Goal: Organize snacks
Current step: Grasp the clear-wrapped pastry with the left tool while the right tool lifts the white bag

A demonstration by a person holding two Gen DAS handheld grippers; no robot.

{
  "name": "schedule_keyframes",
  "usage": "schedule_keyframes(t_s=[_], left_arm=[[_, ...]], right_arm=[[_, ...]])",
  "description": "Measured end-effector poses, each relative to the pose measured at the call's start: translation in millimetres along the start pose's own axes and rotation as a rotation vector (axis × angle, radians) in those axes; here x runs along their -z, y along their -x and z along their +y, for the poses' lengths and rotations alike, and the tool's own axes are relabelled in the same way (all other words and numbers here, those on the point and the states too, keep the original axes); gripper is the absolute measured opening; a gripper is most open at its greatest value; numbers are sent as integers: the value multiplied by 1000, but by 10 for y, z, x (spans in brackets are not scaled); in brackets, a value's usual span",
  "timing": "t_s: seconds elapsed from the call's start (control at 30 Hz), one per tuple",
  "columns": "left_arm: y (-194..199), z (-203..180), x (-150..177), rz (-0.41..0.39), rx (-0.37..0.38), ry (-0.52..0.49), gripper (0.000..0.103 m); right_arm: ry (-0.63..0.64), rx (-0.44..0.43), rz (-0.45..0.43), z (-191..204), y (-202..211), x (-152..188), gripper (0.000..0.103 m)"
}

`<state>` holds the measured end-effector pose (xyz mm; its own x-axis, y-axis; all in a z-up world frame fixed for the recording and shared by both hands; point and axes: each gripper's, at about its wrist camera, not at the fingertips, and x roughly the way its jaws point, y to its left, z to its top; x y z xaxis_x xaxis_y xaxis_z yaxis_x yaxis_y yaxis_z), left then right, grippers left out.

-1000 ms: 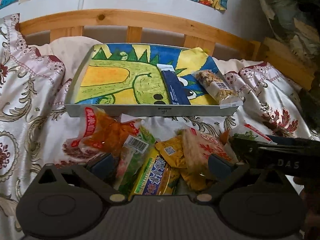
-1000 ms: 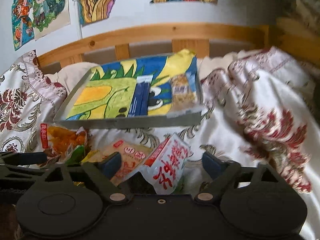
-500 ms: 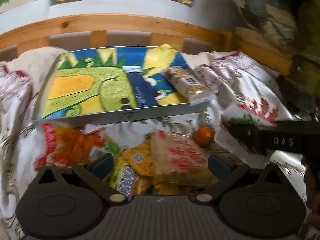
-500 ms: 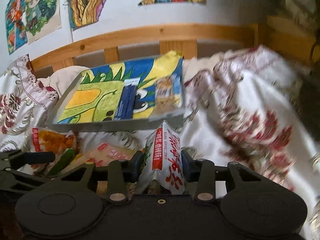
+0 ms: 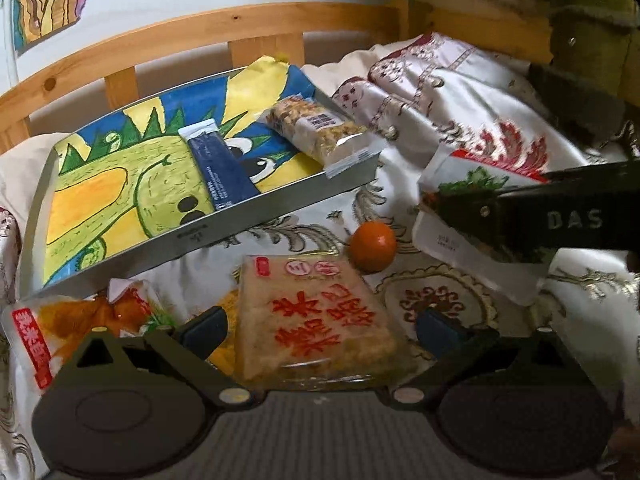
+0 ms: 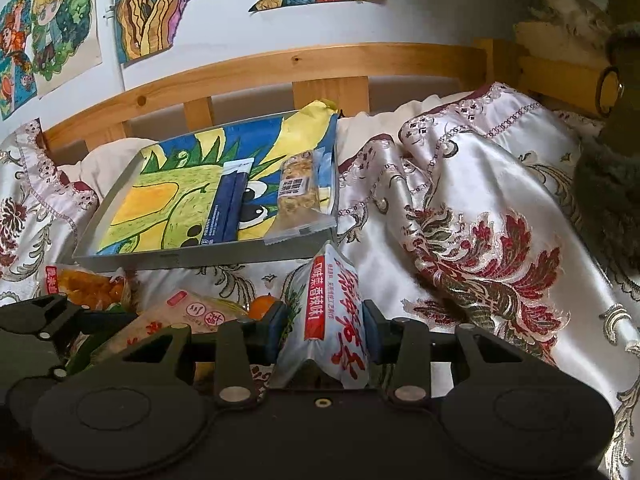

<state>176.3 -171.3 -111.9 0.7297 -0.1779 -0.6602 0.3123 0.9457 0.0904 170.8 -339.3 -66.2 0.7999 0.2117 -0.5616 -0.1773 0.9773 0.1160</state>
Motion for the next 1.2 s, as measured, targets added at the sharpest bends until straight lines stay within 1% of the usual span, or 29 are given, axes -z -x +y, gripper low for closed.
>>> schedule_keyframes(t_s=[0.13,0.2,0.27,0.33,0.4,0.5,0.57,0.8,0.93,1.03,1.2], left_arm=[[-56,82,5,33,-10,42,102],[-63,107,8,34,-8,57,102],[-60,96,0,29,-21,46,101],[-51,75,-2,22,-16,26,97],[-29,46,8,11,-12,4,89],[-9,-6,17,4,-16,-25,84],[-8,-7,15,4,-19,-21,82],[75,121,26,-9,-1,68,80],[172,230,41,-39,1,145,79],[250,320,34,-66,4,204,79],[347,428,-10,-111,5,243,78]], right_arm=[[-13,-7,6,-5,-8,-2,43],[-13,-11,7,-5,-8,0,43],[-7,-13,9,8,-9,8,43],[-1,-16,15,26,-18,15,43],[5,-17,18,38,-26,15,43],[7,-18,21,38,-32,18,43],[10,-18,22,42,-35,23,43],[28,-34,-7,73,12,18,42],[49,-32,-68,104,82,10,42],[43,-50,-114,110,131,-7,42],[58,-61,-173,161,153,-23,42]])
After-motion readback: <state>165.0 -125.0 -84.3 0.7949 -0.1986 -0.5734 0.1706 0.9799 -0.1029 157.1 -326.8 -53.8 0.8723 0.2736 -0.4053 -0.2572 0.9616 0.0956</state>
